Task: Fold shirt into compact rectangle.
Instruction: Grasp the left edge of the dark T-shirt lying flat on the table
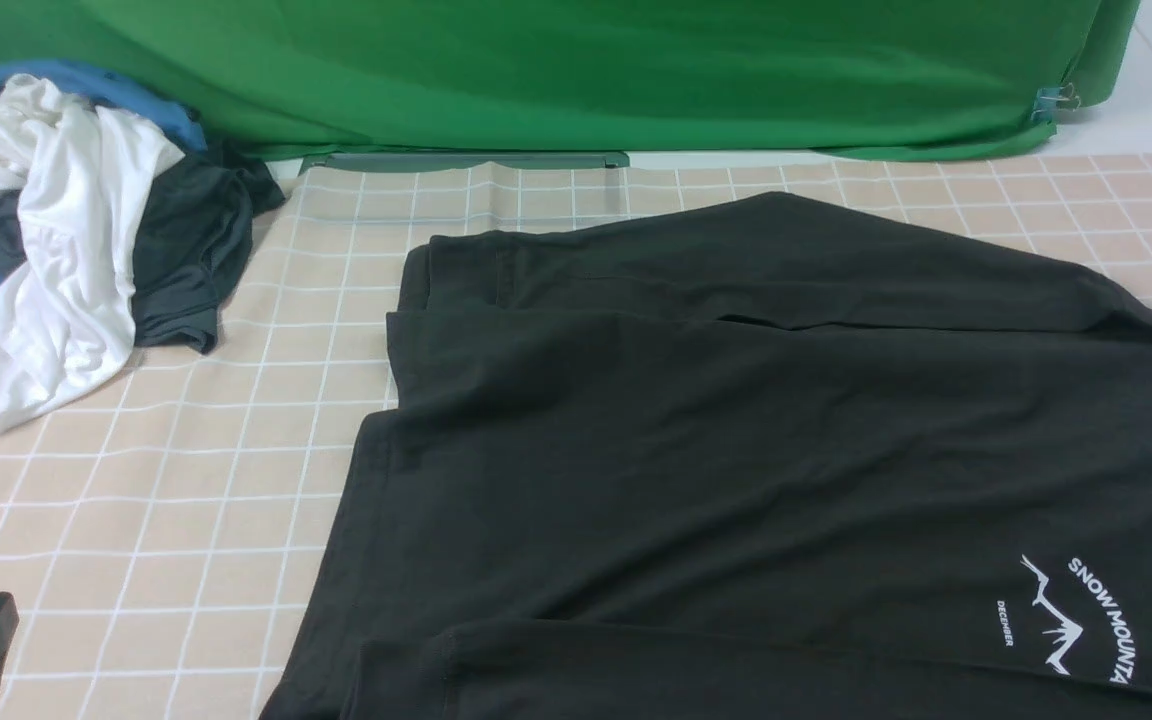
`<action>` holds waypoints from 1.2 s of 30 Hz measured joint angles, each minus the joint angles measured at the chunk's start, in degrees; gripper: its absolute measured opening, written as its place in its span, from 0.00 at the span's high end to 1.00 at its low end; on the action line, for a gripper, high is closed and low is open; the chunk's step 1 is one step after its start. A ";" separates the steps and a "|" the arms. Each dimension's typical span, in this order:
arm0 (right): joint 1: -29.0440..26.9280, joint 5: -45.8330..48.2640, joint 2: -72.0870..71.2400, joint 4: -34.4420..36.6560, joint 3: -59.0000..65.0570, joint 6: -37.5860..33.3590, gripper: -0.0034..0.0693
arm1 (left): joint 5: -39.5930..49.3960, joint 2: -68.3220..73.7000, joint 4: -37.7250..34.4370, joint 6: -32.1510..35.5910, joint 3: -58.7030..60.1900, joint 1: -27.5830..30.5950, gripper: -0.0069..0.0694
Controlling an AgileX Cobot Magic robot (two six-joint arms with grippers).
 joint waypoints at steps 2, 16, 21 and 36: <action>0.00 0.00 0.00 0.00 0.00 0.00 0.63 | 0.00 0.00 0.00 0.00 0.00 0.00 0.88; 0.00 0.00 0.00 0.00 0.00 0.00 0.63 | 0.00 0.00 0.05 0.00 0.00 0.00 0.88; 0.00 0.00 0.00 0.00 0.00 0.00 0.63 | -0.32 0.00 0.97 0.14 0.00 0.00 0.88; 0.00 0.00 0.00 0.02 0.00 0.00 0.63 | -28.74 0.00 -15.10 -2.83 0.00 0.00 0.88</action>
